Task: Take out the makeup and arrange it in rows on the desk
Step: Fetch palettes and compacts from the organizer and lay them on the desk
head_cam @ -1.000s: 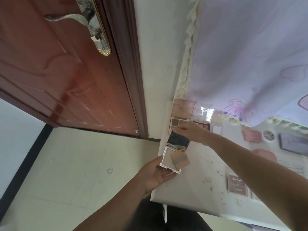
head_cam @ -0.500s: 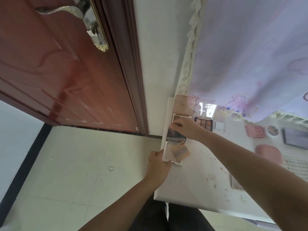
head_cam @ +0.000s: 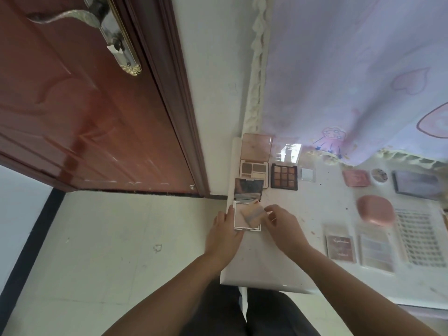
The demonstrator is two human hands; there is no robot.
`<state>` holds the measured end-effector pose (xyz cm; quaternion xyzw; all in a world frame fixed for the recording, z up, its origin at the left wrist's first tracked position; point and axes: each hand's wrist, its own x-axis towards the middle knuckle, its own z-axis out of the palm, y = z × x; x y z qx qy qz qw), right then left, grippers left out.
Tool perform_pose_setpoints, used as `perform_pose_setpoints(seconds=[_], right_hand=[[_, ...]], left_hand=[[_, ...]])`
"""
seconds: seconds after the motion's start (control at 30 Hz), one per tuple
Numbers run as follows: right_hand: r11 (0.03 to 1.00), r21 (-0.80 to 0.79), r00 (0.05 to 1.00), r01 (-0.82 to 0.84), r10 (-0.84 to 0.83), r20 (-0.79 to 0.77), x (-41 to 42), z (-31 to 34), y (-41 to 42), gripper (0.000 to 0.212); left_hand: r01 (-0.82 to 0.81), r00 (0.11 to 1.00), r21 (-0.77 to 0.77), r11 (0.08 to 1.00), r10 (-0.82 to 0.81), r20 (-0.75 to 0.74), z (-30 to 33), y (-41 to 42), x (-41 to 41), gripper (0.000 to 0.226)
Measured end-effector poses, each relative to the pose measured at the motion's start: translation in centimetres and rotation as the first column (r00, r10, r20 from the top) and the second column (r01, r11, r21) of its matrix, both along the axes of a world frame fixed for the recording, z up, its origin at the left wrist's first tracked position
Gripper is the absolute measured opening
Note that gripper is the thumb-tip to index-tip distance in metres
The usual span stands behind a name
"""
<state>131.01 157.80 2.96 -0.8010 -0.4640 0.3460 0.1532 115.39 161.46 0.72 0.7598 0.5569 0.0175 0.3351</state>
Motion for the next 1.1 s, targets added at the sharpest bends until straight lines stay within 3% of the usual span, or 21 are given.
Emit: perform_pose_setpoints(seconds=[0.17, 0.43, 0.67, 0.9, 1.03, 1.1], right_hand=[[0.992, -0.023, 0.979, -0.123, 0.125, 0.163, -1.0, -0.2, -0.8, 0.027], [0.931, -0.099, 0.846, -0.350, 0.360, 0.394, -1.2, 0.0, -0.3, 0.032], [0.918, -0.148, 0.827, -0.368, 0.396, 0.400, -1.9, 0.0, 1.0, 0.039], [0.924, -0.152, 0.865, -0.351, 0.382, 0.324, 1.2, 2.0, 0.0, 0.029], [0.886, -0.205, 0.819, -0.417, 0.464, 0.339, 7.0, 3.7, -2.7, 0.027], [0.846, -0.290, 0.755, -0.448, 0.532, 0.384, 9.9, 3.7, -4.9, 0.033]], left_hand=[[-0.010, 0.999, 0.002, 1.000, 0.010, 0.053, -0.1, -0.2, 0.1, 0.064], [0.010, 0.999, 0.011, 1.000, -0.010, 0.041, -0.2, -0.3, 0.1, 0.063], [0.012, 0.999, 0.012, 1.000, -0.012, 0.036, 0.0, -0.3, 0.0, 0.065], [-0.012, 1.000, 0.063, 0.998, 0.012, 0.009, -0.1, -0.3, -0.1, 0.067], [0.121, 0.983, 0.277, 0.953, -0.153, 0.098, 1.2, -1.7, 2.0, 0.062], [0.217, 0.949, 0.276, 0.936, -0.268, 0.164, 2.1, -3.1, 4.3, 0.054]])
